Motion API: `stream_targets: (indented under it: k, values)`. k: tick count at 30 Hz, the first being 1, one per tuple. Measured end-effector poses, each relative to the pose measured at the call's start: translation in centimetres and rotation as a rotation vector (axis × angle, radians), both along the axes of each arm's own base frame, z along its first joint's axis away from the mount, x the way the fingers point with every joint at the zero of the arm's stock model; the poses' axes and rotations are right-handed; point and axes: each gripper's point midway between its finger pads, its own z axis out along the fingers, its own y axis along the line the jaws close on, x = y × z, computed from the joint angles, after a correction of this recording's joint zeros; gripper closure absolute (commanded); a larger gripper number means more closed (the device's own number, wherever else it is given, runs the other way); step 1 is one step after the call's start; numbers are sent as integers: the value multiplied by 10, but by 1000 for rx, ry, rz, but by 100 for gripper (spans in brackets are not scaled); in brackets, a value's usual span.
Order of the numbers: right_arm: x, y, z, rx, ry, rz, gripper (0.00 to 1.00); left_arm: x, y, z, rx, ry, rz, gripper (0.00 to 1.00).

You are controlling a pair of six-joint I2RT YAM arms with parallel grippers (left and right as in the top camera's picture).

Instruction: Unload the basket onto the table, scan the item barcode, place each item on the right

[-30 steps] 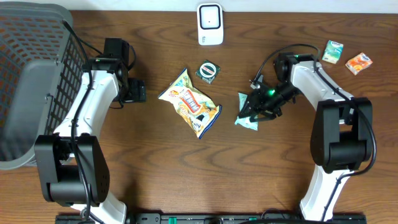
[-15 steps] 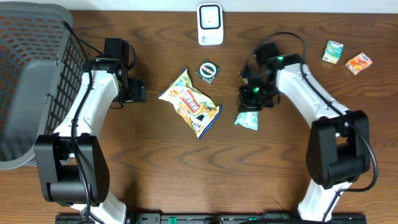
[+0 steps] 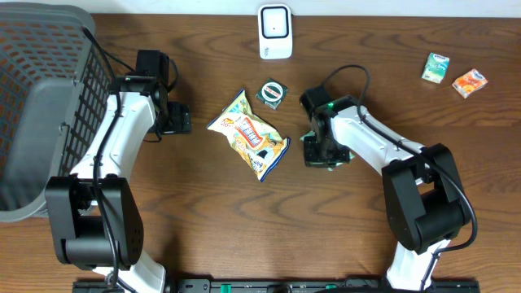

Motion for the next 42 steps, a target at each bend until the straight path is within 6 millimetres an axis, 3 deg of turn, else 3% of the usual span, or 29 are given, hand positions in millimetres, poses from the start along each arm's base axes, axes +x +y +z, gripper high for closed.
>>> stream_targets:
  k: [5,8,9,11,15,20,23,27,32,35,38,42]
  values:
    - [-13,-44,7,-182,42,-89,99,0,0,0,0,0,0,2]
    - [-2,-67,20,-227,-8,-163,99,0,0,0,0,0,0,2]
    - [11,-78,35,-206,-72,-215,94,0,0,0,0,0,0,2]
    - [21,-84,48,-168,-119,-244,94,0,0,0,0,0,0,2]
    - [34,-71,64,40,-148,-226,99,0,0,0,0,0,0,2]
    - [19,-38,67,234,-64,-100,99,0,0,0,0,0,0,2]
    - [11,-26,64,252,-43,-56,99,0,0,0,0,0,0,2]
    - [-3,-14,44,210,-27,-39,99,0,0,0,0,0,0,2]
    - [-12,-12,11,174,-59,-58,99,0,0,0,0,0,0,2]
    - [-13,-19,6,146,-63,-77,99,0,0,0,0,0,0,2]
    - [3,-26,6,146,-118,-103,89,0,0,0,0,0,0,2]
    - [27,-34,9,158,-205,-142,87,0,0,0,0,0,0,2]
